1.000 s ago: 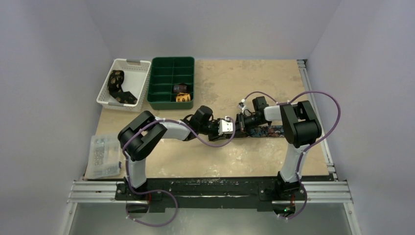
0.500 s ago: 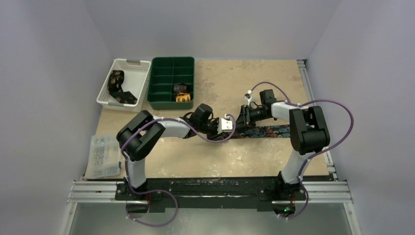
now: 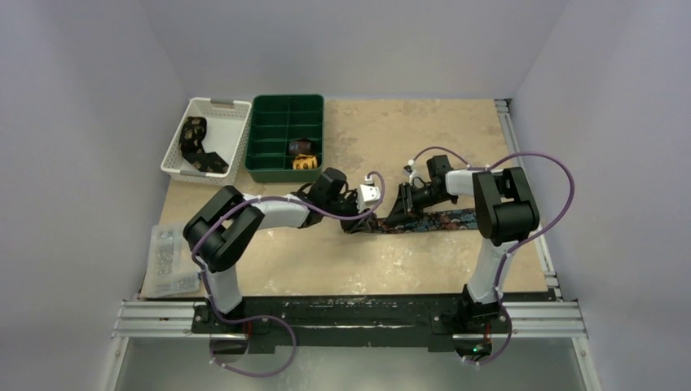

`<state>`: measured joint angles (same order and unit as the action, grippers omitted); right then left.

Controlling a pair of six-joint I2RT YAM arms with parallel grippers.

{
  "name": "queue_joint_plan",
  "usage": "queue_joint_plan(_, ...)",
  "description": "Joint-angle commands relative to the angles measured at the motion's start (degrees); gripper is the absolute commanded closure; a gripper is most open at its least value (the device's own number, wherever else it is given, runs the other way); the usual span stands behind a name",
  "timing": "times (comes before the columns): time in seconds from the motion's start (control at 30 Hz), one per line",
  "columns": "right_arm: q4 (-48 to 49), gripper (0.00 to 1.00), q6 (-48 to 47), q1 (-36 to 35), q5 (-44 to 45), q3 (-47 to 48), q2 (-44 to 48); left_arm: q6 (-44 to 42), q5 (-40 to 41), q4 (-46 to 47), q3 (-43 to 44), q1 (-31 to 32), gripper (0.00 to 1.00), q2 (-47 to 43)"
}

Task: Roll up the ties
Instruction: Roll the tie at the center of the board.

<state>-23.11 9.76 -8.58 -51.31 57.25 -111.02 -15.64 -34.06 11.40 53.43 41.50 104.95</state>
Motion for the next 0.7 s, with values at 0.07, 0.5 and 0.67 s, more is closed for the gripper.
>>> queue_joint_plan(0.07,-1.5,0.8,-4.1,0.3,11.2,-0.1,-1.7,-0.3,3.4,-7.4,4.0,-0.3,1.0,1.6)
queue_joint_plan(0.5,10.1,0.54,7.0,-1.2,-1.8,-5.2,11.2,-7.7,10.0,-22.2,8.3,1.8,0.99,8.1)
queue_joint_plan(0.67,16.5,0.48,12.9,-3.9,-3.7,-6.1,10.4,-7.5,10.7,-22.9,8.9,2.0,0.98,8.0)
